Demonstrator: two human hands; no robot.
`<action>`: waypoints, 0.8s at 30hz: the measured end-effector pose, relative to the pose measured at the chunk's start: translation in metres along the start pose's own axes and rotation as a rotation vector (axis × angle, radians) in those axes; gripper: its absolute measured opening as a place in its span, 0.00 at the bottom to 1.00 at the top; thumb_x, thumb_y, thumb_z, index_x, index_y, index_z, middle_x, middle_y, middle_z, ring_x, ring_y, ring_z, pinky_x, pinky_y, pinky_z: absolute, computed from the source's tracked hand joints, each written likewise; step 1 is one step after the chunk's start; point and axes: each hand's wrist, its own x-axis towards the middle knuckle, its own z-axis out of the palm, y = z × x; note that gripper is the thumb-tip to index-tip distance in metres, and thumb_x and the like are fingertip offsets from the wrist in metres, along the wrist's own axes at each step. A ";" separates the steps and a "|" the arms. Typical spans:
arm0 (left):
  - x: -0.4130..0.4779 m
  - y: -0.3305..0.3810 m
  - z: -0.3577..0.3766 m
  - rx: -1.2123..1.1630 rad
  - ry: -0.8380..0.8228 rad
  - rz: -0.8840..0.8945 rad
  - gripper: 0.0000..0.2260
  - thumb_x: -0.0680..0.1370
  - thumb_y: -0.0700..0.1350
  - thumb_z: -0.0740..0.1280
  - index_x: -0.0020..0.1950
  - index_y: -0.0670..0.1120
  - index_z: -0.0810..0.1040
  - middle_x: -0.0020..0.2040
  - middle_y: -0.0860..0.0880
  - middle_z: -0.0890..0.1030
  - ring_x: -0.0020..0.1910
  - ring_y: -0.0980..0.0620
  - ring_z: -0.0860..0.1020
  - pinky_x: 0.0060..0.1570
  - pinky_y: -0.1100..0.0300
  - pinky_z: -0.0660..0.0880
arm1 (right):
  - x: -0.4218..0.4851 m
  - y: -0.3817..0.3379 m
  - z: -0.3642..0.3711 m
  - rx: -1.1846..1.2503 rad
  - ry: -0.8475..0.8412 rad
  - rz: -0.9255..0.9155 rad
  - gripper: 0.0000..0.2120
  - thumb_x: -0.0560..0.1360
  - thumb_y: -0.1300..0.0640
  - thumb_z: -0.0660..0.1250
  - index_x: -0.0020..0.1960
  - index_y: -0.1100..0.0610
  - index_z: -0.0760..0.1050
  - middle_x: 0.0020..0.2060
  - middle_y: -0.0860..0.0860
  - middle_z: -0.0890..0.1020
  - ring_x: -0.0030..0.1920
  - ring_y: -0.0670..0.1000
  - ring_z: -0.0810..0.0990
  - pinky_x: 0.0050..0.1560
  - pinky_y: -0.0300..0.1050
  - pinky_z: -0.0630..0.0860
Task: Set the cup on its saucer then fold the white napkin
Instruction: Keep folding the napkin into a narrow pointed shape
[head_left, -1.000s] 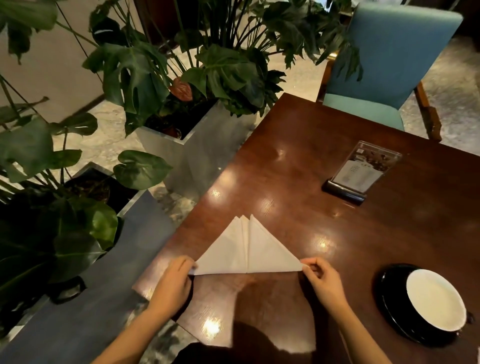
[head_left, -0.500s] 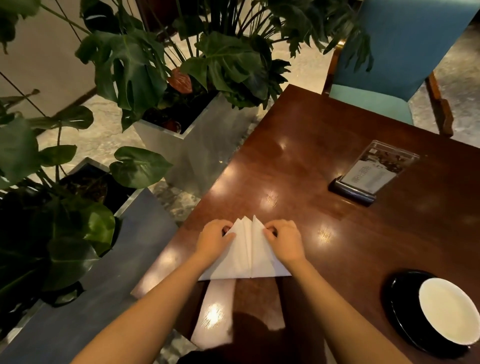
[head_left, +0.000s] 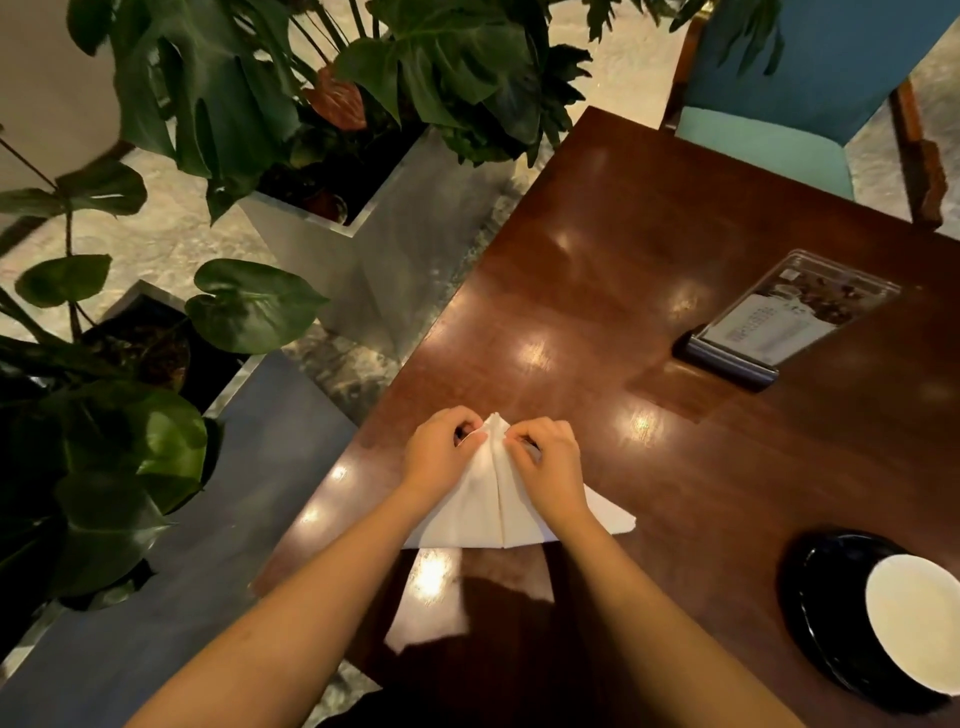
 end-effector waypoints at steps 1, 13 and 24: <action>0.001 0.000 0.000 0.013 -0.006 0.008 0.02 0.74 0.47 0.67 0.41 0.51 0.76 0.40 0.54 0.78 0.37 0.55 0.74 0.40 0.55 0.74 | 0.000 0.000 0.001 -0.016 0.005 0.001 0.04 0.75 0.58 0.65 0.44 0.52 0.79 0.44 0.44 0.77 0.50 0.47 0.68 0.55 0.50 0.69; 0.012 0.005 -0.006 0.159 -0.173 0.191 0.15 0.79 0.49 0.62 0.65 0.52 0.74 0.49 0.51 0.76 0.46 0.52 0.75 0.46 0.55 0.73 | 0.002 -0.002 0.005 -0.172 0.014 -0.003 0.04 0.75 0.60 0.64 0.46 0.53 0.75 0.47 0.47 0.77 0.52 0.49 0.68 0.50 0.42 0.61; 0.028 0.013 -0.008 0.125 -0.172 0.052 0.04 0.72 0.45 0.69 0.40 0.50 0.74 0.36 0.54 0.76 0.38 0.52 0.75 0.39 0.56 0.72 | -0.052 -0.015 0.011 -0.467 0.032 -0.210 0.03 0.68 0.60 0.67 0.41 0.54 0.76 0.36 0.49 0.79 0.39 0.53 0.75 0.39 0.44 0.67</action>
